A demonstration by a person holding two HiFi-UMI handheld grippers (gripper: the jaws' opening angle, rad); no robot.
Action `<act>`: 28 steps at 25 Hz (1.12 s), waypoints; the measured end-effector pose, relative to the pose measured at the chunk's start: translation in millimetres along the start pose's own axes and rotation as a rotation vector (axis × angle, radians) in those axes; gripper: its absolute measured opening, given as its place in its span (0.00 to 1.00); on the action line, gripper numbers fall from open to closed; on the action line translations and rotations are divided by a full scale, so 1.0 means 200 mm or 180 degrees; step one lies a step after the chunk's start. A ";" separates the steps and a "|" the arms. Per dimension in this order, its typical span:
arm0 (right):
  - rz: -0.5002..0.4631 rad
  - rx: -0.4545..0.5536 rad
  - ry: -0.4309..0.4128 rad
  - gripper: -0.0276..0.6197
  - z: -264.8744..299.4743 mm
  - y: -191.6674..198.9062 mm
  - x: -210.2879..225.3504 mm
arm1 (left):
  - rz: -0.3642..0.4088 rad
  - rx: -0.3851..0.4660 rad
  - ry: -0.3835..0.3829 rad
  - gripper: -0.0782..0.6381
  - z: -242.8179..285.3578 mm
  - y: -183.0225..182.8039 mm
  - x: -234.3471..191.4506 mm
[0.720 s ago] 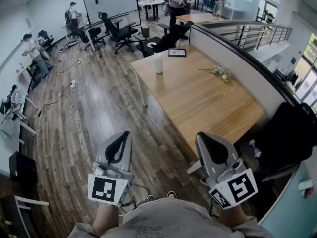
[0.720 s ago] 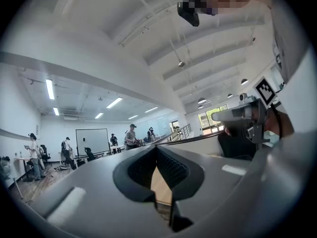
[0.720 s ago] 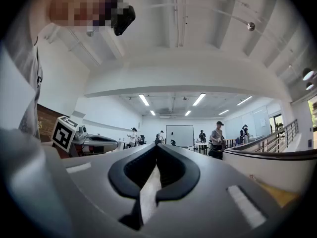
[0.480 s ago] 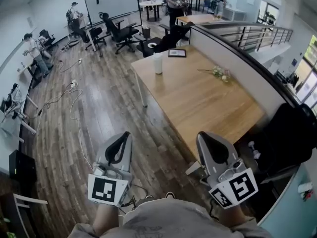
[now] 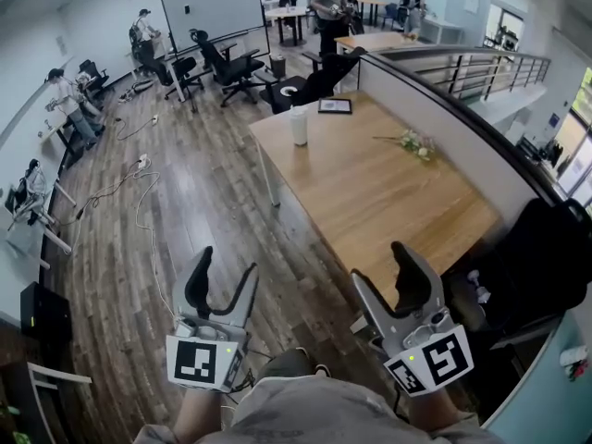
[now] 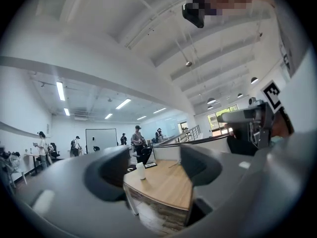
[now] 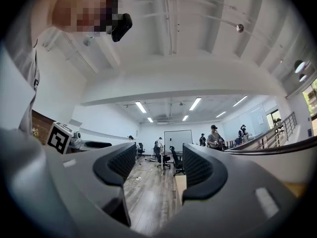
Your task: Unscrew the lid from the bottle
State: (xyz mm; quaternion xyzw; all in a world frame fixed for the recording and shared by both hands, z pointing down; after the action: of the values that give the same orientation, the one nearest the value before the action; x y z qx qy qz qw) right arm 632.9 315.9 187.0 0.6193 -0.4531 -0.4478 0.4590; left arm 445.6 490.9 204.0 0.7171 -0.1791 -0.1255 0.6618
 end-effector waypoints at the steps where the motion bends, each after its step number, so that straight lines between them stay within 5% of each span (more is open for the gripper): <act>1: -0.0020 -0.0004 0.0053 0.50 0.01 0.01 0.01 | -0.0012 0.0012 -0.0026 0.62 0.01 0.00 -0.02; 14: -0.0112 -0.0230 0.0095 0.55 0.40 0.14 0.09 | -0.0083 -0.0137 -0.0062 0.62 0.28 0.13 -0.32; 28: 0.0001 -0.0319 0.0130 0.55 1.34 0.23 0.14 | -0.0209 -0.0138 0.0066 0.62 0.88 0.17 -1.09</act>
State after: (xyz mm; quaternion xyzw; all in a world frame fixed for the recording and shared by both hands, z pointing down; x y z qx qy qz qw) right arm 371.8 237.8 180.9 0.6044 -0.4206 -0.4572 0.4987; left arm 172.0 421.5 210.0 0.7093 -0.1460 -0.1435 0.6745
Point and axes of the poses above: the fingertips, and each gripper's own axes: z forward along the fingers, x to its right, y out of its underside, the point moved 6 cm from there along -z, backward along the fingers, and after that the axes turned 8 degrees about -z, right-handed, at the moved point
